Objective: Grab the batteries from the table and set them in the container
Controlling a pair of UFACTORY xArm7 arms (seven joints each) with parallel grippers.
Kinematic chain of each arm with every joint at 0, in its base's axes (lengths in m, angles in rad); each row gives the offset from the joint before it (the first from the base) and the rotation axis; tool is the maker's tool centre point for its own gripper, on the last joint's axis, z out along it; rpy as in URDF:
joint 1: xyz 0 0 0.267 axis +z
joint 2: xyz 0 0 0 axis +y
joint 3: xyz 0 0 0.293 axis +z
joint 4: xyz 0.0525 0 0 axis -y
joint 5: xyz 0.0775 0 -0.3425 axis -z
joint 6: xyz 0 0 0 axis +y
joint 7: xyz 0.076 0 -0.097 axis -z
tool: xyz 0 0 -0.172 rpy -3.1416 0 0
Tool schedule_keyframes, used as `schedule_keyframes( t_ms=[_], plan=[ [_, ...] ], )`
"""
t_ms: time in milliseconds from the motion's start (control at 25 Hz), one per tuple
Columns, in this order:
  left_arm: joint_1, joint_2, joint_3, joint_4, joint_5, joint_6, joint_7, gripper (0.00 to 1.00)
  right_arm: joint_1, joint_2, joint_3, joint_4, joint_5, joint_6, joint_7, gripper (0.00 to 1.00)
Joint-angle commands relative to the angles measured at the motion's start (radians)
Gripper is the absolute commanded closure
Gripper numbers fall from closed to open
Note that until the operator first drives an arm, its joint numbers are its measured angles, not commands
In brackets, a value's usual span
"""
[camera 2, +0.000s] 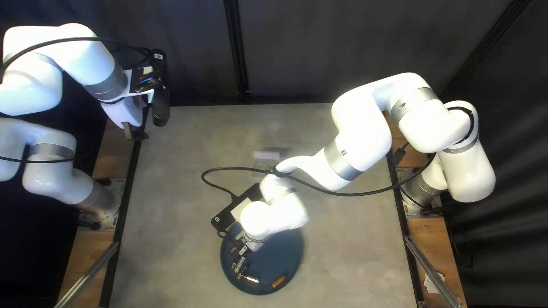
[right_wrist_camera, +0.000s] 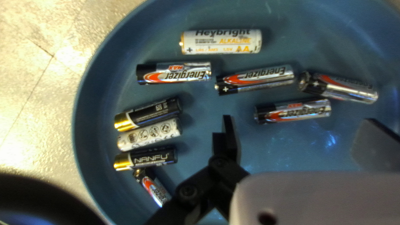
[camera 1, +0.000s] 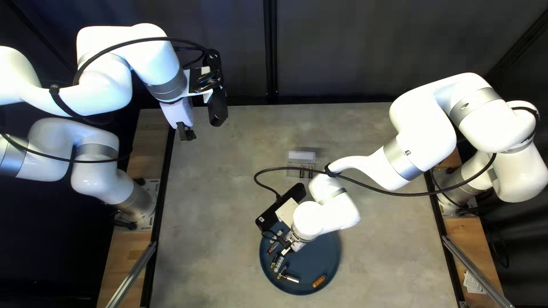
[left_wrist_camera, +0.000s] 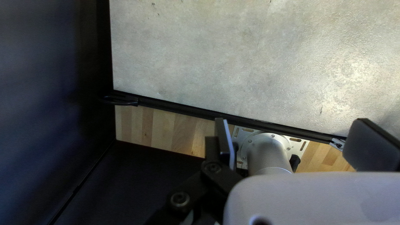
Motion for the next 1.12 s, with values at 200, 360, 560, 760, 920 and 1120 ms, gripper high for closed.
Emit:
schedule_keyframes(
  t_ms=[200, 360, 560, 760, 920, 1120],
  plan=[
    [0.0, 0.0, 0.0, 0.0, 0.0, 0.0, 0.0, 0.0, -0.013, 0.016, 0.008, 0.014, 0.017, 0.007, -0.018, 0.0],
    [0.0, 0.0, 0.0, 0.0, 0.0, 0.0, 0.0, 0.0, -0.015, 0.021, 0.009, 0.018, 0.021, 0.01, -0.021, 0.07],
    [0.0, 0.0, 0.0, 0.0, 0.0, 0.0, 0.0, 0.0, -0.015, 0.03, 0.009, 0.029, 0.023, 0.016, -0.02, 1.0],
    [0.0, 0.0, 0.0, 0.0, 0.0, 0.0, 0.0, 0.0, -0.003, 0.018, 0.009, 0.037, 0.021, 0.041, -0.005, 1.0],
    [0.0, 0.0, 0.0, 0.0, 0.0, 0.0, 0.0, 0.0, 0.015, -0.012, 0.008, 0.036, 0.016, 0.07, 0.025, 1.0],
    [0.0, 0.0, 0.0, 0.0, 0.0, 0.0, 0.0, 0.0, 0.037, -0.049, 0.01, 0.028, 0.035, 0.1, 0.102, 1.0]
  ],
)
